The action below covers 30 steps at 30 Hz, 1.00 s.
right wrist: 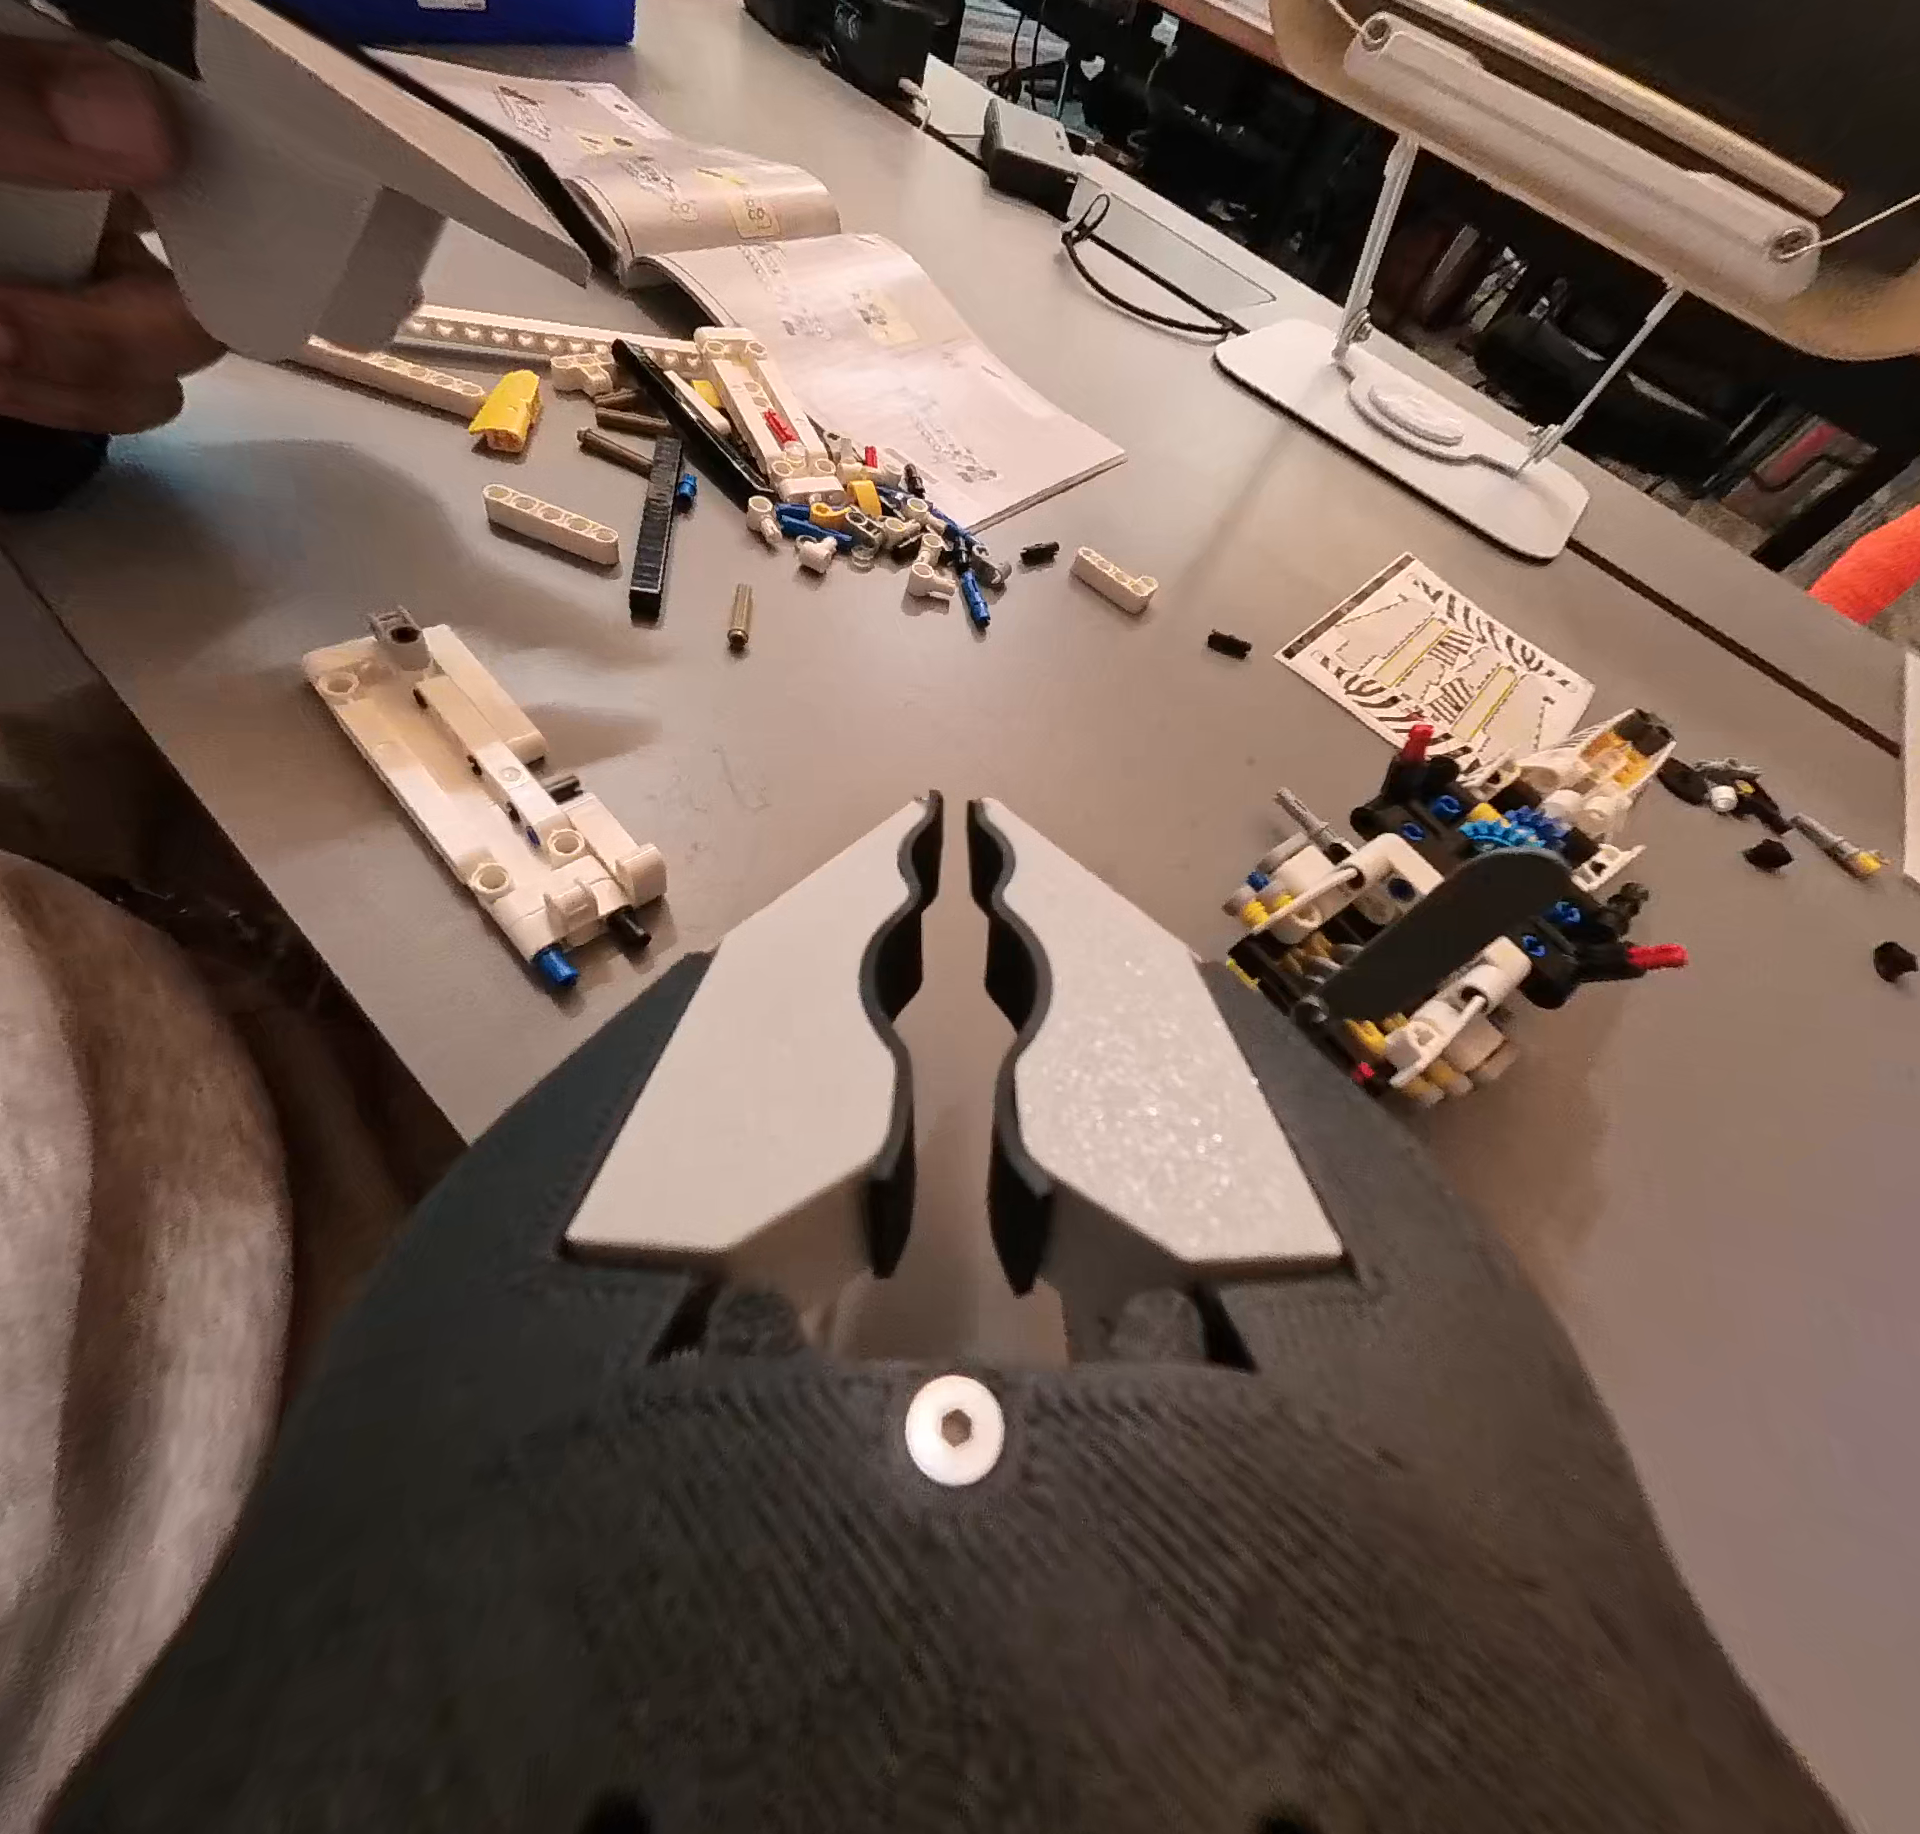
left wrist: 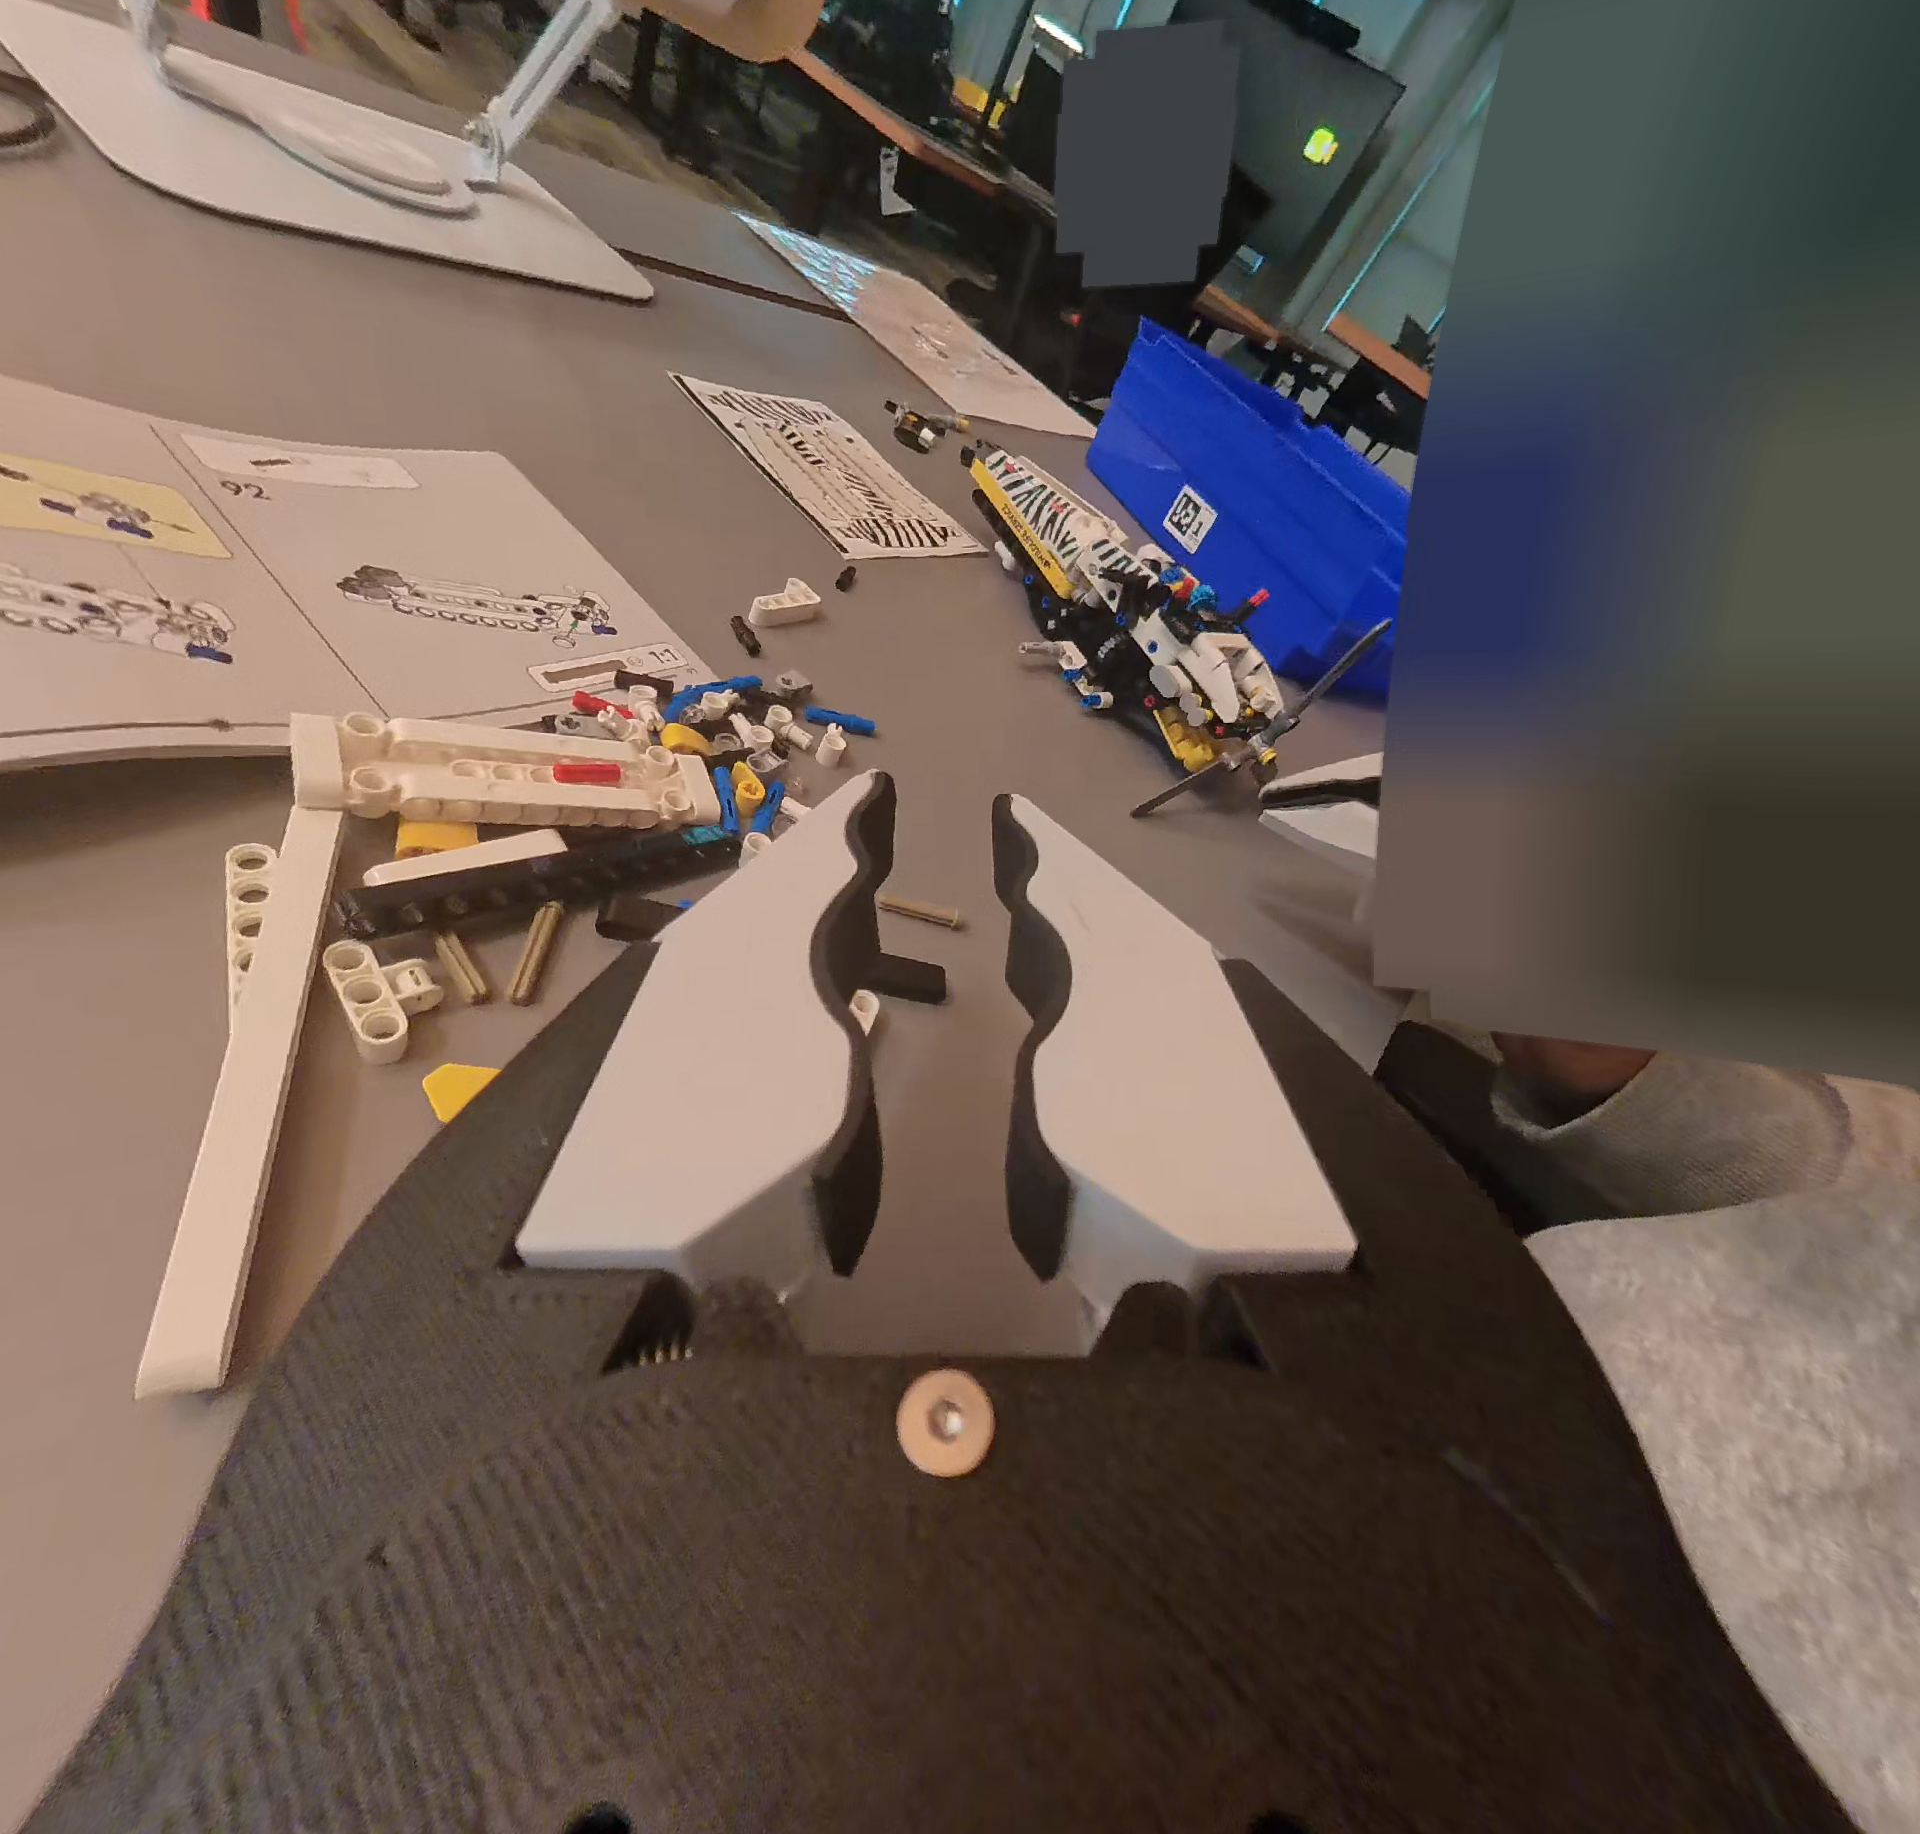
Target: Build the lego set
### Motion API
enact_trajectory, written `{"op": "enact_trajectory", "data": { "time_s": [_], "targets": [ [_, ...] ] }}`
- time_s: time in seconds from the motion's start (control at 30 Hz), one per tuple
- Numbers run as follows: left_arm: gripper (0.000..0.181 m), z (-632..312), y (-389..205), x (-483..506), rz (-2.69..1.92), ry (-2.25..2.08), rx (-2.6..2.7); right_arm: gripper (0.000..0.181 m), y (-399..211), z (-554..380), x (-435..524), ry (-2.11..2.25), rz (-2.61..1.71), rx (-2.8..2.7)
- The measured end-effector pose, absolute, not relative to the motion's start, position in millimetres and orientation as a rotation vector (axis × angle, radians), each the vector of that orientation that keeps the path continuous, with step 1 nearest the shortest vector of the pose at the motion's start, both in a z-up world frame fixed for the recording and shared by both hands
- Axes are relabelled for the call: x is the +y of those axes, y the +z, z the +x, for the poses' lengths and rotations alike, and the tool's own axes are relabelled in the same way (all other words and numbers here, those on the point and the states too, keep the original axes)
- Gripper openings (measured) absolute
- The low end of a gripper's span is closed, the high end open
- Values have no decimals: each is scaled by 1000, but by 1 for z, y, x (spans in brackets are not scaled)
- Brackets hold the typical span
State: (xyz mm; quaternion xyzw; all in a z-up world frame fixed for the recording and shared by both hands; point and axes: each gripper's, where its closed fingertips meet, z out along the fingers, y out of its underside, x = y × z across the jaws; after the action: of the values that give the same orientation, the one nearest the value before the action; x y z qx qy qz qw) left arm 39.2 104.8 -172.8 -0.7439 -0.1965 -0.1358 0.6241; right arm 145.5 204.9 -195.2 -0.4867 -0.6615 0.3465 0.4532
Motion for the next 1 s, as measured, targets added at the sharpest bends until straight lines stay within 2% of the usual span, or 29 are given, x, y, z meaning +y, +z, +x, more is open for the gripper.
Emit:
{"op": "enact_trajectory", "data": {
  "time_s": [1.0],
  "targets": [
    [15,39,-171,106,-1667,-401,-461,0,-197,145,206,878,-1232,-1641]
  ]
}}
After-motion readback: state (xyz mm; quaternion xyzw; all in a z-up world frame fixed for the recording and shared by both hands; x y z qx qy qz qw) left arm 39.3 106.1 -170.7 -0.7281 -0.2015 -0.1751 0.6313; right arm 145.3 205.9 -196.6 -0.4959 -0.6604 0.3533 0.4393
